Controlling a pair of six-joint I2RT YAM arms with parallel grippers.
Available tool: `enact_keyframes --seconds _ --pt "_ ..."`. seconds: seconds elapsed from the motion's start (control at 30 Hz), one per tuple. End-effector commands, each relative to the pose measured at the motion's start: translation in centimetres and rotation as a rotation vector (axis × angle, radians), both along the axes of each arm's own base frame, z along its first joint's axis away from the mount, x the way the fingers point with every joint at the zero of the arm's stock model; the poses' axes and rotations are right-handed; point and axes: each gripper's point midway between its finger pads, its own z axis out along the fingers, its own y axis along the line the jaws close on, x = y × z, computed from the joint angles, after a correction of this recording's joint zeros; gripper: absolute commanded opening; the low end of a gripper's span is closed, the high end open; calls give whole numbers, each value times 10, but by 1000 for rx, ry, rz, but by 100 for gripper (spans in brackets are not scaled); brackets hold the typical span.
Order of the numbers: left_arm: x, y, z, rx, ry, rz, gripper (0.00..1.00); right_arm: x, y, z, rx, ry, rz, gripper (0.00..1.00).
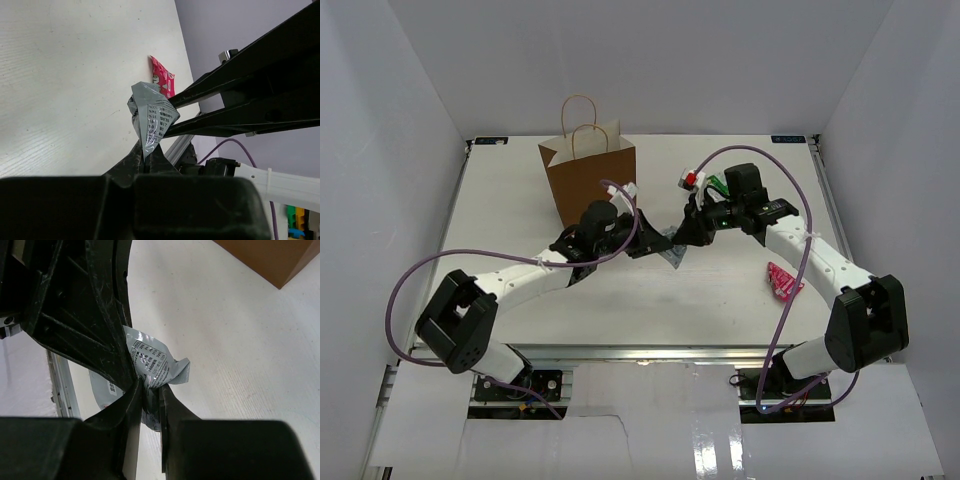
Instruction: Place the snacks into the paper bag
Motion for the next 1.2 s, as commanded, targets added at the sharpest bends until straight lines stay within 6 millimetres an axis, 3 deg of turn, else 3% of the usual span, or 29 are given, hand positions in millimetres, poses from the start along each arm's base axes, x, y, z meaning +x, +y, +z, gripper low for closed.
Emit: enact_keyframes --seconds 0.0,0.03,0.07,0.13,0.23,0.27,0.37,0.43,0.47,0.57,0.6,0.7,0.77,0.87,0.97,1.1,1.17 --pt "4 9 21 -3 -91 40 0 -6 8 30 56 -67 51 25" --pt "4 13 22 13 -108 50 0 -5 8 34 58 -77 56 32" --pt "2 19 24 33 -109 62 0 -3 8 36 52 -100 63 54" --pt "9 32 22 95 -124 128 0 0 6 41 33 -132 69 78" --pt "15 64 26 230 -174 229 0 22 -1 67 -3 -285 59 94" --pt "13 76 23 292 -187 236 0 28 -3 85 -1 -331 56 95" --pt "31 121 71 359 -319 367 0 42 -16 112 9 -421 55 96" --pt "40 140 95 403 -392 413 0 42 -19 119 28 -436 70 96" --pt "51 160 123 440 -472 454 0 44 -23 117 26 -437 65 96" --pt "71 195 162 501 -573 505 0 43 -28 108 33 -409 67 96" --pt "77 204 191 526 -654 518 0 41 -32 101 31 -390 59 96" --pt "101 223 205 649 -744 488 0 37 -38 92 26 -371 50 96" --pt "123 233 232 699 -872 443 0 36 -47 86 18 -361 29 96" --pt "128 230 247 706 -990 380 0 36 -54 84 17 -354 12 96" --pt "140 228 244 724 -1071 296 0 37 -62 79 14 -341 -7 96" --pt "165 224 212 748 -1071 179 0 38 -72 76 6 -339 -27 96" --pt "166 220 207 724 -1086 129 0 37 -75 74 -1 -333 -29 96"
